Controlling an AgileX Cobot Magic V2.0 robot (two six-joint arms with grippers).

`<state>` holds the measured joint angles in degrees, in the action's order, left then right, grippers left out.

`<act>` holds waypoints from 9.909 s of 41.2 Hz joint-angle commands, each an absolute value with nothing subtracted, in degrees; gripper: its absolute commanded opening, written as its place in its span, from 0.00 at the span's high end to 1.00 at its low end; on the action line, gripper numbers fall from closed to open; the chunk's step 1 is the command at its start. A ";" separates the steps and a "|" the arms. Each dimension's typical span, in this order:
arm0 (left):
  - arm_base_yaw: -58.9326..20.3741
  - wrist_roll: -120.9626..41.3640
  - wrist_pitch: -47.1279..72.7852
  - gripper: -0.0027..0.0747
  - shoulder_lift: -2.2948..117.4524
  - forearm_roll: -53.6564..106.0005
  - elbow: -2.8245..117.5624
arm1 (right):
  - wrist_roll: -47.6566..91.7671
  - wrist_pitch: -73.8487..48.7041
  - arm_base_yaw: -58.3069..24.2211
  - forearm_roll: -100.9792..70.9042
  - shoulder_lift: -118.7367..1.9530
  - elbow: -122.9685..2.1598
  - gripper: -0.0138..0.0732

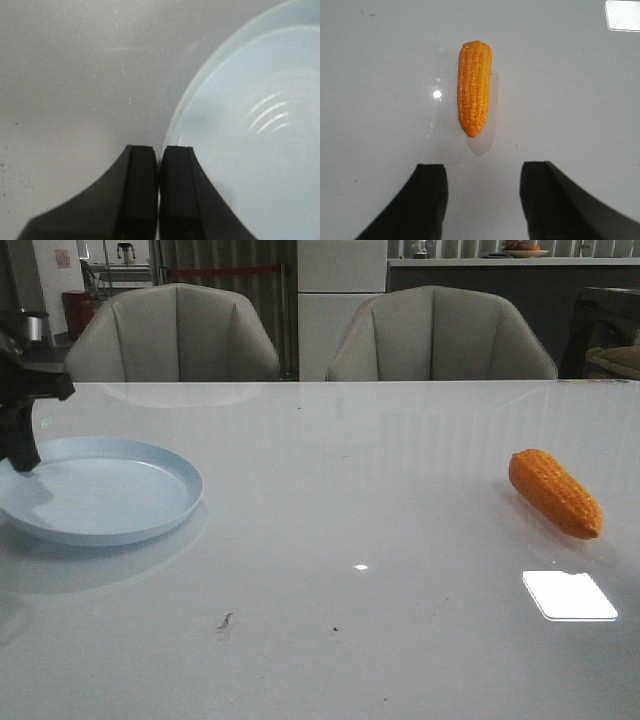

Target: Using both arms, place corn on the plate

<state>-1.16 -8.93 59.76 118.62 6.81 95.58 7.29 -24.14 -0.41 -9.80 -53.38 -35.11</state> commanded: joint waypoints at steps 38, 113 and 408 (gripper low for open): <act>-15.87 -13.57 67.51 0.84 116.43 24.20 114.04 | 7.62 -22.03 -0.35 -10.03 -52.88 -37.16 0.33; -18.29 -9.74 71.49 0.58 116.92 -1.11 136.42 | 7.62 -23.88 -0.35 -10.03 -53.99 -37.16 0.33; -0.33 -10.34 25.05 0.85 38.16 -0.76 40.49 | 19.66 -56.44 3.52 -16.73 -64.12 -75.61 0.26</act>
<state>-0.45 -10.38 29.57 38.27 -0.84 38.82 19.27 -63.71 2.39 -16.18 -70.46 -81.18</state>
